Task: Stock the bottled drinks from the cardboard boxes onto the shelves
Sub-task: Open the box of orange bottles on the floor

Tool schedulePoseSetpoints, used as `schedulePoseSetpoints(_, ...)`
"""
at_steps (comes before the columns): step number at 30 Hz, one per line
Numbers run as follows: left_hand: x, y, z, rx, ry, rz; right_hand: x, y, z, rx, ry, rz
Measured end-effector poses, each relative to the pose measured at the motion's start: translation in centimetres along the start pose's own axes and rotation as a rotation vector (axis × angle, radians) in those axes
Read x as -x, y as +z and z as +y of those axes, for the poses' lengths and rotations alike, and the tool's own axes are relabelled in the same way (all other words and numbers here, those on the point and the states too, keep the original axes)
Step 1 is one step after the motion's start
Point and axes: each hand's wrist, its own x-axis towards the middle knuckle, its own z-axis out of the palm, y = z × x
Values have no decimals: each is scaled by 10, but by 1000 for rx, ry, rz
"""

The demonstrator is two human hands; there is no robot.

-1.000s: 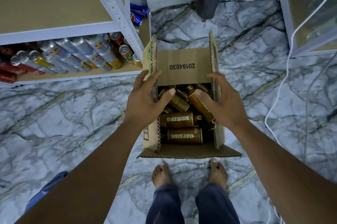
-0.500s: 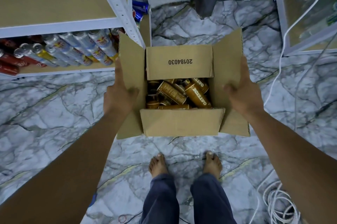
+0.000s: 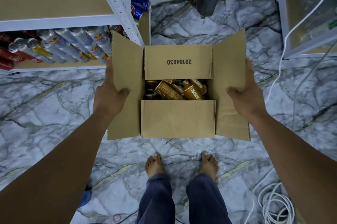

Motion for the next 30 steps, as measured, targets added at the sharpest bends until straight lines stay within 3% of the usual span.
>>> schedulePoseSetpoints(20,23,7,7,-122,-8,43,17,6,-19,299,-180,-24)
schedulePoseSetpoints(30,106,-17,-60,-15,-155,98,54,26,-55,486,-329,-166)
